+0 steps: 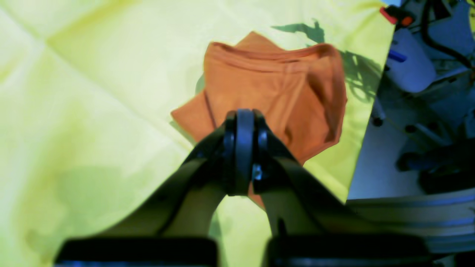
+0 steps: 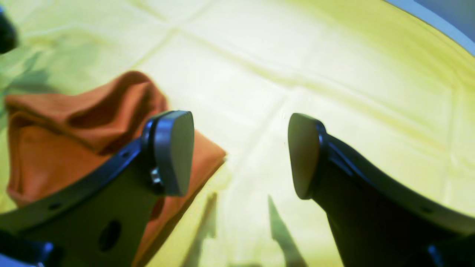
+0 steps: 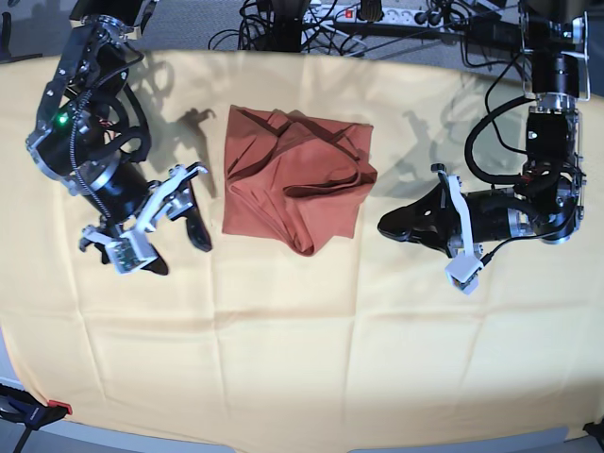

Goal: Fold the T-shirt properly
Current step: 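Fold the strip end with the right gripper over the folded middle, then grasp the bundle edge with the left gripper and pull it to square the shape, then release the bundle and lift the left gripper away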

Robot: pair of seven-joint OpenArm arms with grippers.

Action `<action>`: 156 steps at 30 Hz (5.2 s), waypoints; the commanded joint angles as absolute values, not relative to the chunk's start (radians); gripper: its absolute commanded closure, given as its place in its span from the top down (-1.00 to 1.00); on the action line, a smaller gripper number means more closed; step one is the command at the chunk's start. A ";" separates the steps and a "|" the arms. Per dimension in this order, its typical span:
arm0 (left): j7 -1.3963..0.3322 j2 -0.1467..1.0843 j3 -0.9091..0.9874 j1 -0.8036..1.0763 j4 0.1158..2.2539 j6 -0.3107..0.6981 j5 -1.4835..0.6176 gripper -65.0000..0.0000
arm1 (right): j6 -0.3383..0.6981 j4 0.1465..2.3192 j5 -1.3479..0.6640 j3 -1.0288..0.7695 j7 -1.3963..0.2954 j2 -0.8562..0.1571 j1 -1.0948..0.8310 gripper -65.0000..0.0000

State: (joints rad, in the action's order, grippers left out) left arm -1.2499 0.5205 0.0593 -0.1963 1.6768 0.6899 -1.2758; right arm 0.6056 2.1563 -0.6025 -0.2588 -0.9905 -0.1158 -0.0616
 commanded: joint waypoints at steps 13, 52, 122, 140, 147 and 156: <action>-1.227 0.534 -0.120 -0.238 1.741 0.698 -1.304 -1.00 | 0.670 2.176 -0.648 -0.390 -0.965 -0.153 -0.142 -1.00; -1.046 0.488 -0.119 -0.324 1.743 0.698 -0.760 -1.00 | 0.677 2.176 -0.648 -0.390 -0.981 -0.153 -0.218 -1.00; -1.260 0.596 -0.155 -0.064 1.906 0.698 -1.069 -1.00 | 0.677 2.175 -0.681 -0.386 -0.981 -0.153 -0.218 -1.00; -1.333 0.813 -0.155 -0.065 1.979 0.698 -1.161 -1.00 | 0.677 2.175 -0.681 -0.386 -0.982 -0.153 -0.219 -1.00; -1.308 0.817 -0.155 -0.148 1.978 0.698 -1.158 -1.00 | 0.677 2.175 -0.685 -0.386 -0.988 -0.153 -0.219 -1.00; -1.358 0.840 -0.157 -0.011 1.959 0.698 -1.215 0.05 | 0.677 2.175 -0.685 -0.386 -0.987 -0.153 -0.218 -1.00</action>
